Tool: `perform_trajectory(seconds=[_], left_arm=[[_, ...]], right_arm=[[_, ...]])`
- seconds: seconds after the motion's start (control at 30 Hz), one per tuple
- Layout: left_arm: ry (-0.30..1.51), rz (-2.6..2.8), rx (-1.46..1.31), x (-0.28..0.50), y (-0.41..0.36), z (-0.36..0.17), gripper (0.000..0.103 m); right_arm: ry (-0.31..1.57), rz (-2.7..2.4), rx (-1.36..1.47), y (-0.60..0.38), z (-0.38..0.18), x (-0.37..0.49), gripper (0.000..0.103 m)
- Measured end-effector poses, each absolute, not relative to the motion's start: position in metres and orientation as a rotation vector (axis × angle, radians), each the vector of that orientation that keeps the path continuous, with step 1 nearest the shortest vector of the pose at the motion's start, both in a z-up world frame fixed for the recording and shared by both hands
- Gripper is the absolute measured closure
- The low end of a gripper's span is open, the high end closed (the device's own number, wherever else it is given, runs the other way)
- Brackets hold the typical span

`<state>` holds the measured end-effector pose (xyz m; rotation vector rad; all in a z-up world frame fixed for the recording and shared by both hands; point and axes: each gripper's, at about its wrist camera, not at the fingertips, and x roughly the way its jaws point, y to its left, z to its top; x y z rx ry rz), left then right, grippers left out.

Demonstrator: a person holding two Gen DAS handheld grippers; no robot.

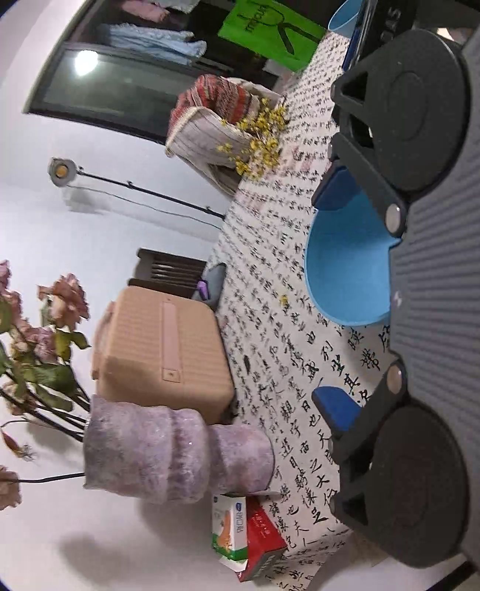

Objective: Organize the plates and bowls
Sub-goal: 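Lower the blue bowl onto the table and open both grippers, then move both open grippers back toward the two remaining blue bowls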

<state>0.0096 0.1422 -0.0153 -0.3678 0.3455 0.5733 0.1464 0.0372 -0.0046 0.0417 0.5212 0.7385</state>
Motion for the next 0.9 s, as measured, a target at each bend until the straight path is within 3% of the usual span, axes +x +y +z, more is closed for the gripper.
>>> perform_trajectory(seconds=[0.03, 0.9], left_arm=[[0.337, 0.573, -0.365, 0.007, 0.14, -0.016, 0.0], [0.23, 0.429, -0.341, -0.037, 0.093, -0.048, 0.0]], right_arm=[[0.504, 0.73, 0.041, 0.031, -0.005, 0.143, 0.0], [0.349, 0.472, 0.046, -0.105, -0.032, 0.091, 0.0]])
